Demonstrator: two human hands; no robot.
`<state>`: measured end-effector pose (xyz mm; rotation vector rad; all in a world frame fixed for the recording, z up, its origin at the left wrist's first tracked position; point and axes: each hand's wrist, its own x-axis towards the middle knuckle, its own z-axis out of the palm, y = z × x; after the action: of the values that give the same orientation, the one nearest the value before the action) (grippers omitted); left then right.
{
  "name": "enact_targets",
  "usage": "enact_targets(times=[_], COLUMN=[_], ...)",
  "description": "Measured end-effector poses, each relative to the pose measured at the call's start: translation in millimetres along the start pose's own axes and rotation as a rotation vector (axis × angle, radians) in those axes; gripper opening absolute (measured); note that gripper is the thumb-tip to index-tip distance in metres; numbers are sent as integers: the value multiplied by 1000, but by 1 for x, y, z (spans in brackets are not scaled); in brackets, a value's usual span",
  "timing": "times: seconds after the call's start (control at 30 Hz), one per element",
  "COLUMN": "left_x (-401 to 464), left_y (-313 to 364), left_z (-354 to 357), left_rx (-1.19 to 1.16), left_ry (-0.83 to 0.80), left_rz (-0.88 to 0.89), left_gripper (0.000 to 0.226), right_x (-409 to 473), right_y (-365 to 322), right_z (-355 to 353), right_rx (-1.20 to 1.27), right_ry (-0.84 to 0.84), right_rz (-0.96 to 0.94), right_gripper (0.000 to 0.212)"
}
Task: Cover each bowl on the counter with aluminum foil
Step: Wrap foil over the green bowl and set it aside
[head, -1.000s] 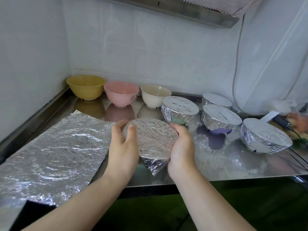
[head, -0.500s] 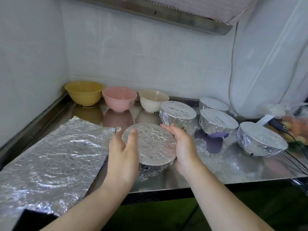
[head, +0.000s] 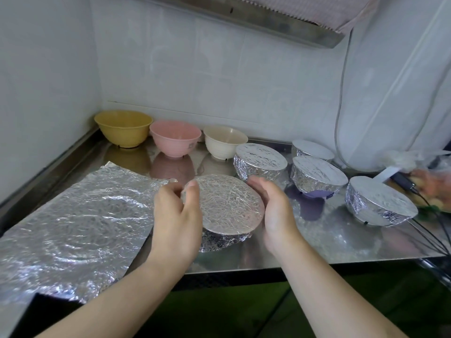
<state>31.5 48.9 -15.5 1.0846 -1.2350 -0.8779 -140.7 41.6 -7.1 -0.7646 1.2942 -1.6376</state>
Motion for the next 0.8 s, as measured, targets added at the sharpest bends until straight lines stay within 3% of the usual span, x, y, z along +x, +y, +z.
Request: enact_targets(times=[0.1,0.23,0.47,0.6,0.8], left_x=[-11,-17,-11,-9,-20], left_y=[-2,-9,-5,-3,-1], left_z=[6,8,8,14,38], left_rx=[32,28,-54,-191,-457], left_ry=[-49,-71,3,50,170], left_rz=[-30,4,-135,-208,-250], left_gripper=[64,63,14,21,31], right_x=[-4,-11,-6,2,-8], right_y=[-1,8,7,-7,5], right_z=[6,12,-3,-1,4], right_rx=[-49,-20,-135,-109,175], right_ry=[-25,37,67,32,6], right_rz=[-6,0,-119,-137,-9], right_gripper=[33,32,32,37,42])
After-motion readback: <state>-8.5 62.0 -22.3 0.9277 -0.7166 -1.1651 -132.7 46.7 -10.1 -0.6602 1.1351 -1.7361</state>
